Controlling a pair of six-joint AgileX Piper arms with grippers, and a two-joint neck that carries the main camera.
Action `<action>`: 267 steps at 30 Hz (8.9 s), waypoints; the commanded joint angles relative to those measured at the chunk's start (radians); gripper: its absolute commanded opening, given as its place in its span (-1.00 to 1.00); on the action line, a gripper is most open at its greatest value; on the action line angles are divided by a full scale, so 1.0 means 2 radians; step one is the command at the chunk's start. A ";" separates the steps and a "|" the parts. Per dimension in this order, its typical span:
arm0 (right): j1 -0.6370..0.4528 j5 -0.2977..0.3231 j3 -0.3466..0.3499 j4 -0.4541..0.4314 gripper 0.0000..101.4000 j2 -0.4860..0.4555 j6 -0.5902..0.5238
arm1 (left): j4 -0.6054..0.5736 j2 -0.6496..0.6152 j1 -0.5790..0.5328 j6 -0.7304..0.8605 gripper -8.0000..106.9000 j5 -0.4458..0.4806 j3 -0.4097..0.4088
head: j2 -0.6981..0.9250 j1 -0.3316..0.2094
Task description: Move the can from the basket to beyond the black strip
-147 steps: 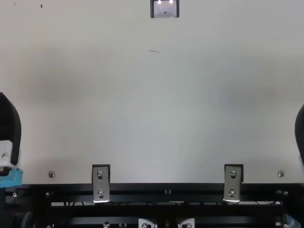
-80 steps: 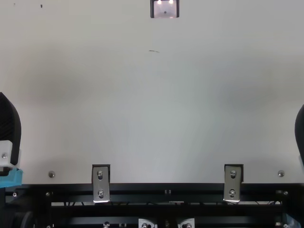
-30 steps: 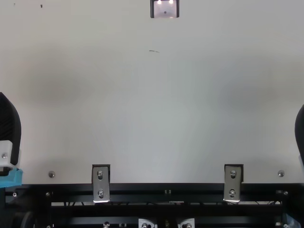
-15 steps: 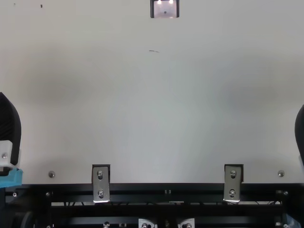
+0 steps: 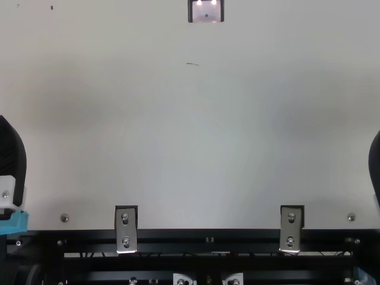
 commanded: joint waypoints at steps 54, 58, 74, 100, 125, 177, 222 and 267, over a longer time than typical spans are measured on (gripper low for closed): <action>0.000 0.000 0.000 0.000 1.00 0.000 0.000 | -0.076 0.694 0.343 0.260 0.71 -0.125 -0.262 | 0.008 -0.017; 0.000 0.000 0.000 0.000 1.00 0.000 0.000 | -0.084 0.757 0.348 0.278 0.71 -0.142 -0.276 | 0.008 -0.017; 0.000 0.000 0.000 0.000 1.00 0.000 0.000 | -0.084 0.958 0.339 0.290 0.71 -0.154 -0.381 | 0.008 -0.017; 0.000 0.000 0.000 0.000 1.00 0.000 0.000 | -0.053 1.128 0.323 0.257 0.71 -0.101 -0.561 | 0.008 -0.017; 0.000 0.000 0.000 0.000 1.00 0.000 0.000 | -0.293 0.887 0.333 0.476 -0.68 -0.197 -0.401 | 0.008 -0.017; 0.000 0.000 0.000 0.000 1.00 0.000 0.000 | -0.383 0.514 0.347 0.304 -0.68 0.209 -0.346 | 0.008 -0.017; 0.000 0.000 0.000 0.000 1.00 0.000 0.000 | -0.500 0.610 0.176 0.000 -0.68 0.275 -0.288 | 0.008 -0.017; 0.000 0.000 0.000 0.000 1.00 0.000 0.000 | -0.583 0.513 -0.168 0.227 -0.68 -0.220 -0.208 | -0.090 0.002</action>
